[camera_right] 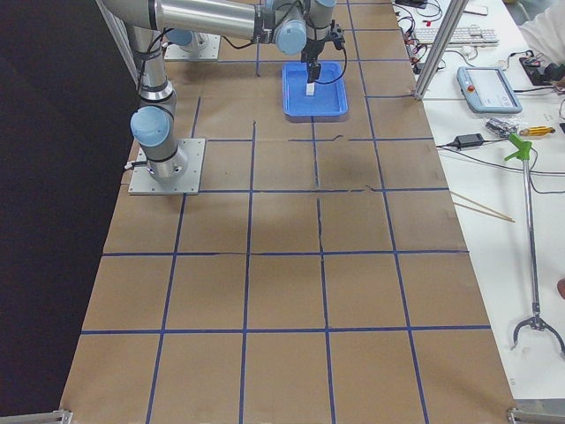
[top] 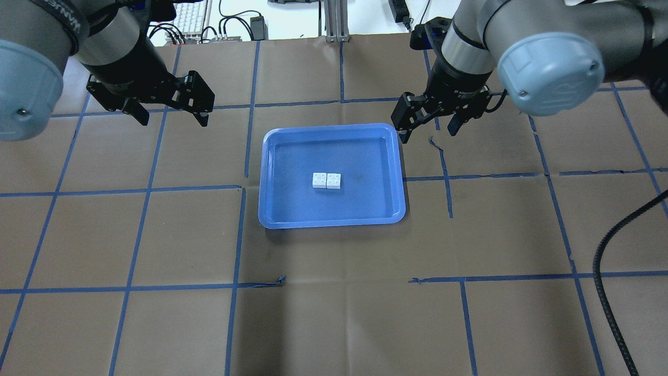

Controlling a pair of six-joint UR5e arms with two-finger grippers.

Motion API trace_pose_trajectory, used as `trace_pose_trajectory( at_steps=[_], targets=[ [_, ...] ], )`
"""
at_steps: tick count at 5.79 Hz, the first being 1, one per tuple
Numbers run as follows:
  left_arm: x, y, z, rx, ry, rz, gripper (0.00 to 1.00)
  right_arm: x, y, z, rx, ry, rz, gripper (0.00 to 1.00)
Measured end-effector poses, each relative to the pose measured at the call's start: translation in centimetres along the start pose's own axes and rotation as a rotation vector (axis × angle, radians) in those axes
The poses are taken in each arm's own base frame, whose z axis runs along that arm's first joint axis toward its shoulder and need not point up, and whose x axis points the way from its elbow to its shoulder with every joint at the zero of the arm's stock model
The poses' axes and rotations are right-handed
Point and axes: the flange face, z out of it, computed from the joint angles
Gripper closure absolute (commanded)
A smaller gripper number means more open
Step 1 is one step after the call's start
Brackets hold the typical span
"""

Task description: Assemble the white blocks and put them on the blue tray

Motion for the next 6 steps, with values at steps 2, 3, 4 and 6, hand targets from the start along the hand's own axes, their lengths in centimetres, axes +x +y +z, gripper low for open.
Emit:
trace_pose_trajectory(
  at_steps=[2,3,4,6],
  targets=[
    [0.0,0.0,-0.1,0.002,0.0,0.0,0.01,0.3,2.7,-3.8,-0.001,0.069,0.058,0.0],
    [0.0,0.0,-0.1,0.001,0.001,0.0,0.01,1.1,3.6,-4.8,-0.008,0.081,0.104,0.0],
    [0.0,0.0,-0.1,0.001,0.001,0.0,0.01,2.1,4.3,-5.7,-0.015,0.082,0.141,0.0],
    [0.0,0.0,-0.1,0.001,0.001,0.0,0.01,2.2,6.8,-7.5,-0.03,0.084,0.17,0.0]
  ],
)
